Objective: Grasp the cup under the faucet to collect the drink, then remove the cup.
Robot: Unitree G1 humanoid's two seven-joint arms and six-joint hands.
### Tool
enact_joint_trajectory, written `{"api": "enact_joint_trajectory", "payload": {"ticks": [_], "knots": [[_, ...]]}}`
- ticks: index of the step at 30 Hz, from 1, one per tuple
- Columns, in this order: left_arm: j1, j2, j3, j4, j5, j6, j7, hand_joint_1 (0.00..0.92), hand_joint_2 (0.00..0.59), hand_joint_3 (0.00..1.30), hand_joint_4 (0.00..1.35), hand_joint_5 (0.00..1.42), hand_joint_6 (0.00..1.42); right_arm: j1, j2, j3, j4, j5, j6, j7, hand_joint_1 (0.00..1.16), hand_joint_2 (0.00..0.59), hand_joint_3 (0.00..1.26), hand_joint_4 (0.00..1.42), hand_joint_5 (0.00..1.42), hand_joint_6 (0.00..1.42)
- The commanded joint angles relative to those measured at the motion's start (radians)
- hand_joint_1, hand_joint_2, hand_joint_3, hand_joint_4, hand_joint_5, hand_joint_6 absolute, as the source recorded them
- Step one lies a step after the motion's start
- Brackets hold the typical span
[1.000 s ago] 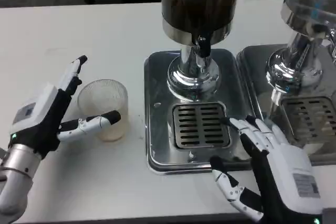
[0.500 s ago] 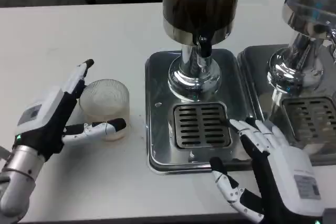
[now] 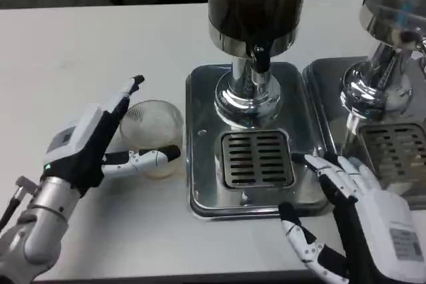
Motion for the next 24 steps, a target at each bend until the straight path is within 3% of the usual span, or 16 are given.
{"api": "enact_joint_trajectory", "payload": {"ticks": [1, 11, 19, 24], "knots": [[-0.003, -0.029, 0.008, 0.019, -0.035, -0.011, -0.044, 0.343, 0.043, 0.15, 0.16, 0.41, 0.38, 0.02, -0.007, -0.014, -0.027, 0.007, 0.011, 0.009, 0.37, 0.414, 0.26, 0.23, 0.13, 0.06], [0.021, -0.04, 0.035, 0.013, -0.1, -0.015, -0.059, 0.389, 0.052, 0.29, 0.31, 0.6, 0.67, 0.024, -0.013, -0.016, -0.04, 0.019, 0.008, 0.03, 0.37, 0.408, 0.26, 0.25, 0.14, 0.06], [0.039, -0.038, 0.045, -0.005, -0.086, -0.028, 0.025, 0.439, 0.07, 0.48, 0.52, 0.85, 1.04, 0.013, -0.015, -0.015, -0.039, 0.037, -0.001, 0.048, 0.38, 0.406, 0.26, 0.25, 0.14, 0.06], [0.044, -0.04, 0.049, -0.014, -0.08, -0.036, 0.084, 0.451, 0.062, 0.57, 0.61, 0.94, 1.17, 0.01, -0.017, -0.017, -0.038, 0.048, -0.004, 0.053, 0.38, 0.406, 0.26, 0.25, 0.13, 0.06]]}}
